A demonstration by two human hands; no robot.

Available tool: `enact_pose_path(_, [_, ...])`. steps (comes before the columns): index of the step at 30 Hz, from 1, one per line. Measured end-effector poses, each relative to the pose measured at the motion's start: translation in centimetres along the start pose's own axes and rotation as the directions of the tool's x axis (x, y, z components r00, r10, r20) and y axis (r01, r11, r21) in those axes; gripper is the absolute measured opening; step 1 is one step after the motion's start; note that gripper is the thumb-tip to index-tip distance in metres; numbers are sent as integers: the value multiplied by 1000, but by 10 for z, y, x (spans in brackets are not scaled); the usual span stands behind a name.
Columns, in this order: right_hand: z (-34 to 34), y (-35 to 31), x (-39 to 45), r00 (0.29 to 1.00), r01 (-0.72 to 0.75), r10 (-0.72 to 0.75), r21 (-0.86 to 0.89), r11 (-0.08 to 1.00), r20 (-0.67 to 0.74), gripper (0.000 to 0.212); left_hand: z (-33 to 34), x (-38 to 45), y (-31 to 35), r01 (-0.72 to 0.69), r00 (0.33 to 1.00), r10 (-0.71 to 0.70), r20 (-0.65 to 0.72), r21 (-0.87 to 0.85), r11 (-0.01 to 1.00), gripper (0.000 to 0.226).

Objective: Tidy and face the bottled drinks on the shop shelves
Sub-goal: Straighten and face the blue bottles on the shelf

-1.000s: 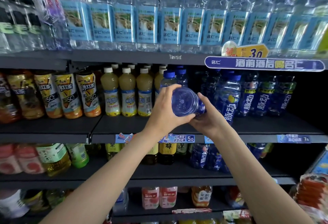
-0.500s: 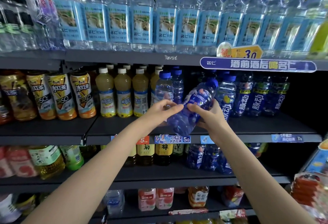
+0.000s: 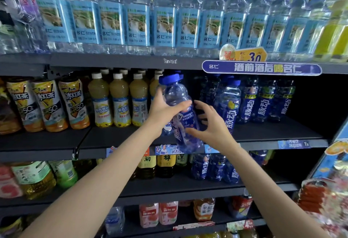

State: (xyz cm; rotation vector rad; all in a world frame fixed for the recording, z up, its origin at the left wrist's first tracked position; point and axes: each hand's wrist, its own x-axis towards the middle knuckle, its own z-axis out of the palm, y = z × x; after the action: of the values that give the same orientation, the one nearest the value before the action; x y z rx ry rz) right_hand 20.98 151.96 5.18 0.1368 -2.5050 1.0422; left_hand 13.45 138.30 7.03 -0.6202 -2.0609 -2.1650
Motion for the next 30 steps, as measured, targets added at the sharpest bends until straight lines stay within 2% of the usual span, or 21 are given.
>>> enact_pose_path(3, [29,-9,-3,992,-53,23,-237,970,-127,105,13,-1,2,-58,988,80,-130,168,984,83])
enact_pose_path(5, [41,-7,1,974,-102,16,-375,921,-225,107,20,-4,2,-42,984,71,-164,176,984,83])
enact_pose_path(6, [41,-5,4,968,-108,20,-342,933,-250,104,21,-5,2,-43,987,70,-146,183,982,78])
enact_pose_path(8, [32,2,9,975,-77,62,-63,995,-214,98,14,-2,1,-49,997,58,-41,201,978,72])
enact_pose_path(10, [16,7,9,989,-96,117,217,971,-87,90,0,2,0,11,991,-33,133,164,986,68])
enact_pose_path(11, [9,10,9,992,-116,127,299,947,-16,84,-6,3,-1,61,973,-88,215,132,989,72])
enact_pose_path(13, [-2,14,10,988,-143,108,365,920,114,74,-11,4,-5,124,941,-143,306,82,989,82])
enact_pose_path(14, [-6,14,12,982,-149,93,375,915,163,73,-11,5,-6,116,937,-126,326,51,992,79])
enact_pose_path(16, [-10,15,15,974,-161,88,366,916,209,72,-7,7,-6,64,939,-71,338,32,997,57])
enact_pose_path(18, [-7,14,17,981,-147,95,328,933,171,67,-1,8,-2,-4,952,-13,307,53,999,47])
enact_pose_path(20, [1,14,21,991,-136,133,260,956,26,62,9,9,-1,-123,963,82,256,149,981,53])
enact_pose_path(23, [11,18,27,968,-122,165,219,968,-187,65,20,12,-2,-251,960,192,204,319,914,57])
enact_pose_path(26, [13,27,35,961,-128,162,160,979,-223,85,7,20,-14,-308,951,279,132,394,866,52])
enact_pose_path(28, [11,38,43,960,-165,184,106,981,-211,95,-11,23,-27,-306,938,346,-17,430,849,47])
enact_pose_path(30, [12,49,54,958,-210,215,47,977,-188,96,-26,24,-41,-228,922,352,-162,508,831,52])
